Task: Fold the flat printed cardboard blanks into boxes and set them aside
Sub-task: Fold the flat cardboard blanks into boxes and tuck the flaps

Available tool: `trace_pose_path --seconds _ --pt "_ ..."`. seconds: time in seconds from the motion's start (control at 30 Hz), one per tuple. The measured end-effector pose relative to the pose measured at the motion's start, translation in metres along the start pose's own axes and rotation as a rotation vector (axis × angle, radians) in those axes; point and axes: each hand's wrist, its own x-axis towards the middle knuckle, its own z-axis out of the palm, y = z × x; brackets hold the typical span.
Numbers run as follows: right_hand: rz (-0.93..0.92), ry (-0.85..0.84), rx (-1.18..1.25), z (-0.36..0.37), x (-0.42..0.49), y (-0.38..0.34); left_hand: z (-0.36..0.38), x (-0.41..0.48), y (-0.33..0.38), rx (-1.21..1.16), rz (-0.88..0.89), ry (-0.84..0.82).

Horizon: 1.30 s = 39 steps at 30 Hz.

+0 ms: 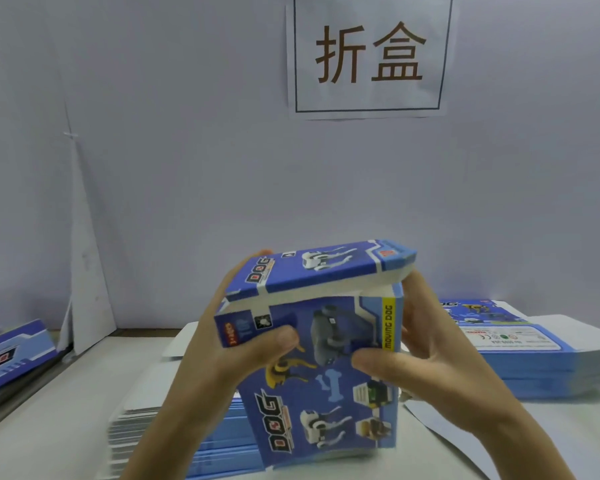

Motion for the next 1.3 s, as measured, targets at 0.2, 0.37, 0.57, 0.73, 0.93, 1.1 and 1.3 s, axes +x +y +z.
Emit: trace_pose_path --seconds 0.2,0.37,0.57,0.73,0.93,1.1,1.3 --pt "-0.219 0.194 0.035 0.013 0.002 -0.005 -0.003 0.002 0.003 0.009 -0.127 -0.079" --pt "-0.295 0.478 0.031 0.026 0.006 -0.013 0.009 0.003 -0.001 0.232 0.006 0.086" --pt "-0.201 0.785 0.123 0.039 0.004 -0.015 0.035 -0.013 0.004 0.880 0.419 0.073" --pt "-0.250 0.678 0.174 0.052 0.003 -0.013 0.041 -0.020 0.005 1.183 0.464 0.086" --pt "-0.132 0.453 0.128 0.046 0.003 -0.015 0.025 -0.016 0.008 1.179 0.365 -0.006" --pt "-0.104 0.425 0.113 0.037 0.003 -0.015 0.019 -0.014 0.008 1.181 0.440 -0.001" --pt "-0.123 0.343 -0.049 0.039 0.001 -0.017 0.021 -0.009 0.009 1.147 0.542 0.059"
